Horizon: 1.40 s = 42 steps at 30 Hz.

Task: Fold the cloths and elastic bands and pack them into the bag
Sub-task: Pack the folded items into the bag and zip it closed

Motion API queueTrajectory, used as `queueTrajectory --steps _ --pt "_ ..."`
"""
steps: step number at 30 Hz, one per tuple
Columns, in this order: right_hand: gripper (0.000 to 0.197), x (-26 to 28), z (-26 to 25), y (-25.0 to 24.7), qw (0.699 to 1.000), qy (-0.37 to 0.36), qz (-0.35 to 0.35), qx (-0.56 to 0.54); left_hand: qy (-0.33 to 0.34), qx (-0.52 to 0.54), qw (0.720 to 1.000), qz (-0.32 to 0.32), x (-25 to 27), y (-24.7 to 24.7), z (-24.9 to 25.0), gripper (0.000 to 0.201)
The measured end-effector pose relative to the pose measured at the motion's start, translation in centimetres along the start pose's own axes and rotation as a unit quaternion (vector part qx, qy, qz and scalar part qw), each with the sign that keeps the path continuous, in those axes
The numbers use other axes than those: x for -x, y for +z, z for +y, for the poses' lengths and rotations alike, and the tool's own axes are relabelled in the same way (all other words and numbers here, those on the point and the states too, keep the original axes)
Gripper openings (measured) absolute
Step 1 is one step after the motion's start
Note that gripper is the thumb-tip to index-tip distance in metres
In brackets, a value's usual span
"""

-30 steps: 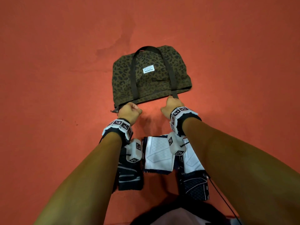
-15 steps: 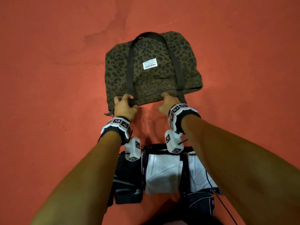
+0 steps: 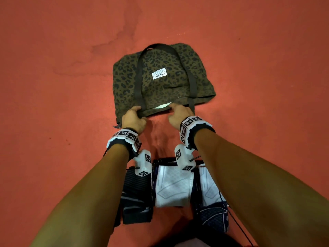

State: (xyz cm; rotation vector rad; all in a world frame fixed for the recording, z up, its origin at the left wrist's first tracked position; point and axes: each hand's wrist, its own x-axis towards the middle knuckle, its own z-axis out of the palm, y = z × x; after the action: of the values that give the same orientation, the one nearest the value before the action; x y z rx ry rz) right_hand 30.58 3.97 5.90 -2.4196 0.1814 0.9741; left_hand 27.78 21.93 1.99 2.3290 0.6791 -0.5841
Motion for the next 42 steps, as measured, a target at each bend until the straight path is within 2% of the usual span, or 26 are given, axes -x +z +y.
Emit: queueTrajectory --steps 5,9,13,17,21,28,31,34,38,42 --pt "0.055 3.3 -0.1 -1.0 0.998 -0.003 0.055 -0.037 0.009 0.025 1.0 0.003 2.5 -1.5 0.1 0.048" --pt "0.052 6.0 0.3 -2.2 0.994 -0.012 0.09 -0.059 0.03 0.059 0.998 0.0 5.1 -2.7 0.3 0.033" --pt "0.047 8.4 0.5 -3.3 0.99 -0.024 0.121 -0.075 0.064 0.041 0.997 0.004 7.8 -3.5 0.3 0.02" --pt "0.046 10.7 1.0 -4.0 0.986 -0.019 0.143 -0.086 0.088 0.006 0.996 0.015 10.3 -4.1 0.8 0.015" --pt "0.043 12.1 2.6 -4.7 0.982 -0.001 0.165 -0.086 0.126 0.054 0.991 0.0 12.6 -4.2 2.1 0.02" --pt "0.04 13.1 6.5 -5.8 0.984 0.024 0.161 -0.069 0.189 0.127 0.973 0.044 13.9 -5.6 3.7 0.033" --pt "0.04 13.2 6.5 -6.0 0.983 0.026 0.166 -0.068 0.188 0.148 0.969 0.058 13.8 -6.3 3.8 0.032" --pt "0.04 13.1 5.1 -5.5 0.983 0.014 0.169 -0.077 0.196 0.146 0.969 0.04 13.9 -6.5 3.7 0.033" --pt "0.054 13.1 3.0 -4.2 0.981 -0.016 0.166 -0.096 0.199 0.154 0.968 0.011 14.4 -5.9 3.6 0.034" --pt "0.074 13.4 1.5 -3.1 0.988 -0.043 0.109 -0.101 0.199 0.181 0.963 -0.028 15.0 -5.2 4.4 0.045"
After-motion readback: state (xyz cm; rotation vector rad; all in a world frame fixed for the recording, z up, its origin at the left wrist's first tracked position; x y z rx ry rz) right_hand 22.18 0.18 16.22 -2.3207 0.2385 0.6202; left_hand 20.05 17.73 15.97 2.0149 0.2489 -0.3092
